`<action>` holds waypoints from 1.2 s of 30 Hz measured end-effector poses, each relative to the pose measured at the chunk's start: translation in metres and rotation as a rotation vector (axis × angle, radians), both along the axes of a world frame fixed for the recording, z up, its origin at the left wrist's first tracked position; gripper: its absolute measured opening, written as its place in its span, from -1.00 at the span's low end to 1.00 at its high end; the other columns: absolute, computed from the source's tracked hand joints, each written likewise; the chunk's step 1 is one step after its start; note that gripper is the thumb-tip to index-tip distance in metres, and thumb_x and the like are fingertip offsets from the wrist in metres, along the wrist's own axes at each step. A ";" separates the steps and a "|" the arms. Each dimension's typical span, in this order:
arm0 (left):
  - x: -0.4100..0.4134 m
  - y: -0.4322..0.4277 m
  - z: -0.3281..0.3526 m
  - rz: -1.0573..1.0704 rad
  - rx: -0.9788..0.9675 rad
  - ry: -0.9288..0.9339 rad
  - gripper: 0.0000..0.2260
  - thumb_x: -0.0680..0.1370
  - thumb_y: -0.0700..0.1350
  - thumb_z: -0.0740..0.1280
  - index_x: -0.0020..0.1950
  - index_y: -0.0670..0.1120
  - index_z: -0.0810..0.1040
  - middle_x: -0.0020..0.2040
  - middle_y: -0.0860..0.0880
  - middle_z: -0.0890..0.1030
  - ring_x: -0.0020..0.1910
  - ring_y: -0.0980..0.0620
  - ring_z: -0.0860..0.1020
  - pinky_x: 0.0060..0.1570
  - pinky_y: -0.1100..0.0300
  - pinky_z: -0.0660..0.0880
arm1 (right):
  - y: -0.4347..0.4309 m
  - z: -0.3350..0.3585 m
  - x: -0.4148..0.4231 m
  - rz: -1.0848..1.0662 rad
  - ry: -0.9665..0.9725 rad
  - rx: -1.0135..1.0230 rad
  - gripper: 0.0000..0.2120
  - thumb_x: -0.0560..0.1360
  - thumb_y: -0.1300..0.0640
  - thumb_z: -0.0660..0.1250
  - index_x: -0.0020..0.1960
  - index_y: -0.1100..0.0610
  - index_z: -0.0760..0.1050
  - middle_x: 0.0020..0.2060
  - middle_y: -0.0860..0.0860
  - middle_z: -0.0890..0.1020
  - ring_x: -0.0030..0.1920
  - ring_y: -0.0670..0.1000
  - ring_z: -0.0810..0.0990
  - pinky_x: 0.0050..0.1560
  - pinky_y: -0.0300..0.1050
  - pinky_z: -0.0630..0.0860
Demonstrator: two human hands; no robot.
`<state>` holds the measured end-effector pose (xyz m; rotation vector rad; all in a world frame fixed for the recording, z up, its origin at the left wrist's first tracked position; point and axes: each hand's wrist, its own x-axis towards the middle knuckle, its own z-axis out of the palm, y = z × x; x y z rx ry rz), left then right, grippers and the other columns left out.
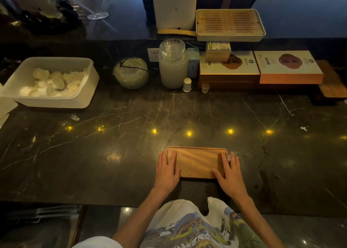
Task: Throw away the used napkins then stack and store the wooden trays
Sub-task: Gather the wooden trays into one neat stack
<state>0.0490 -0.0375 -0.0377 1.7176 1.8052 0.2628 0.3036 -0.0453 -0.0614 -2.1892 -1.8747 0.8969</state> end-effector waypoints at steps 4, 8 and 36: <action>-0.010 0.017 0.005 0.319 -0.132 -0.259 -0.49 0.58 -0.07 0.30 0.49 -0.08 0.23 0.39 -0.10 0.40 0.38 -0.08 0.40 0.32 -0.01 0.43 | 0.014 0.006 0.004 -0.414 0.419 -0.072 -0.25 0.51 -0.16 0.30 0.56 -0.02 0.01 0.50 0.10 0.25 0.43 0.14 0.31 0.35 0.17 0.36; -0.015 0.037 0.003 0.508 -0.445 -0.481 -0.45 0.49 -0.18 0.43 0.43 -0.16 0.31 0.31 -0.15 0.50 0.22 -0.09 0.51 0.18 0.04 0.54 | 0.034 0.016 0.017 -0.426 0.490 -0.287 -0.31 0.45 0.02 0.44 0.48 0.13 0.22 0.36 0.15 0.43 0.25 0.13 0.49 0.09 -0.02 0.52; -0.023 0.030 0.030 -0.250 0.020 -0.029 -0.51 0.40 -0.05 0.49 0.24 0.06 0.33 0.18 0.09 0.40 0.17 0.10 0.46 0.16 0.19 0.46 | 0.014 0.043 0.022 0.007 0.085 0.047 -0.40 0.31 -0.06 0.55 0.23 -0.03 0.33 0.11 -0.10 0.38 0.15 -0.08 0.41 0.21 -0.08 0.46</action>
